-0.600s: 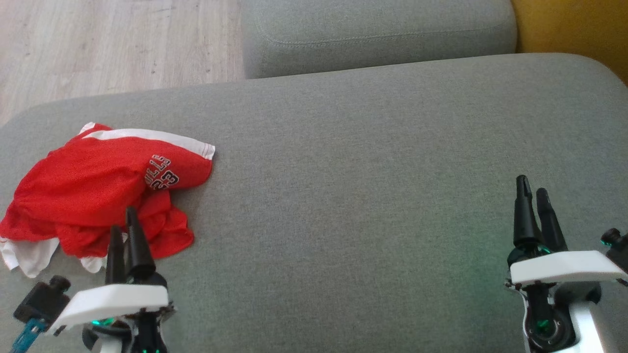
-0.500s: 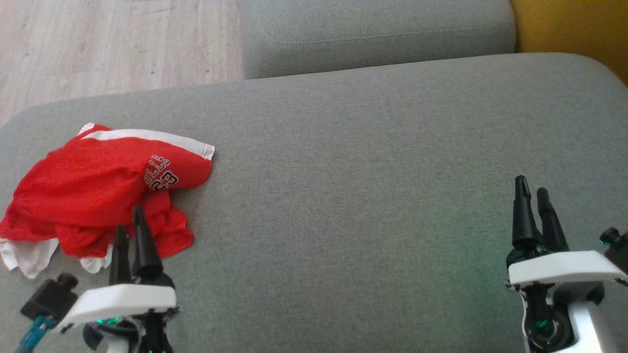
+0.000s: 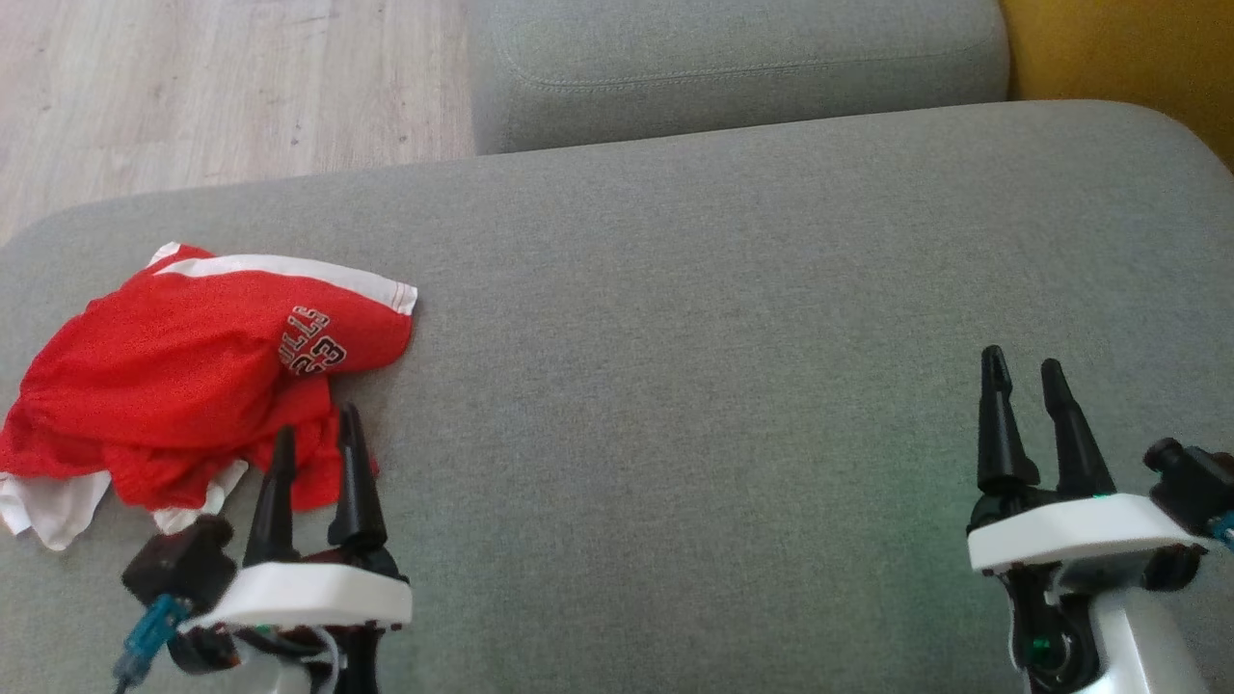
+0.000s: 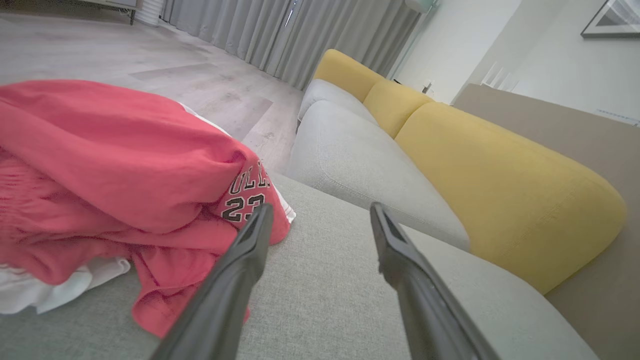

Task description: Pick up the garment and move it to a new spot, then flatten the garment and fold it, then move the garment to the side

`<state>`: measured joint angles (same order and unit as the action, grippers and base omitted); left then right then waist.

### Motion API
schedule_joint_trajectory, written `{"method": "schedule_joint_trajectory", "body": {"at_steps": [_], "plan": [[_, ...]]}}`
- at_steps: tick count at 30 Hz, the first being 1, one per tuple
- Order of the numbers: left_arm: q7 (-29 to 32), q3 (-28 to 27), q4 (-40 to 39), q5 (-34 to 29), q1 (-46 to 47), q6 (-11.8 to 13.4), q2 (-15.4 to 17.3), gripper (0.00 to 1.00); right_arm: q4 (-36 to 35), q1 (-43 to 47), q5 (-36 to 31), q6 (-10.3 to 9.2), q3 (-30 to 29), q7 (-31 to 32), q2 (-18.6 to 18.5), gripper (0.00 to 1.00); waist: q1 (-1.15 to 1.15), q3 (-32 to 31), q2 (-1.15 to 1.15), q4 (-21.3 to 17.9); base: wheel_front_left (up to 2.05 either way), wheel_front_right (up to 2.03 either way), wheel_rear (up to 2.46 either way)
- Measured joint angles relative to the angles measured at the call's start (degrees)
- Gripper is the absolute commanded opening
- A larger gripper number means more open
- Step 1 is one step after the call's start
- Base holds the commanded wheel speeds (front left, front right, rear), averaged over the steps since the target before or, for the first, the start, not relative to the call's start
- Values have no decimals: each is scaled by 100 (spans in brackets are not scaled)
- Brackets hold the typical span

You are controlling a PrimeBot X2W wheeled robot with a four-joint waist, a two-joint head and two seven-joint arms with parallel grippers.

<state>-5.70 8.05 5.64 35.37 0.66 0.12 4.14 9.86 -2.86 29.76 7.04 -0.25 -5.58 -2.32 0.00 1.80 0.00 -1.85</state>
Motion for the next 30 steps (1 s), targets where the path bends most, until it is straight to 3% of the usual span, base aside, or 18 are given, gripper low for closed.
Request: {"method": "schedule_joint_trajectory", "body": {"at_steps": [6,15,23,30], "plan": [[-110,313,-36,-430,1,245,158,100,-57,2,-533,0,82,-101,-1,100,0,19,0,-29,0,0,0],[-253,717,131,-972,5,356,313,100,-122,2,-1378,0,301,-259,-2,100,0,48,0,-71,0,0,0],[-400,1092,264,-1720,23,602,550,100,-178,1,-2241,1,380,-409,-4,100,0,53,0,-104,0,0,0],[-521,1204,73,-1802,31,697,530,100,-196,1,-2328,1,525,-516,-7,100,0,67,0,-115,0,0,0]]}}
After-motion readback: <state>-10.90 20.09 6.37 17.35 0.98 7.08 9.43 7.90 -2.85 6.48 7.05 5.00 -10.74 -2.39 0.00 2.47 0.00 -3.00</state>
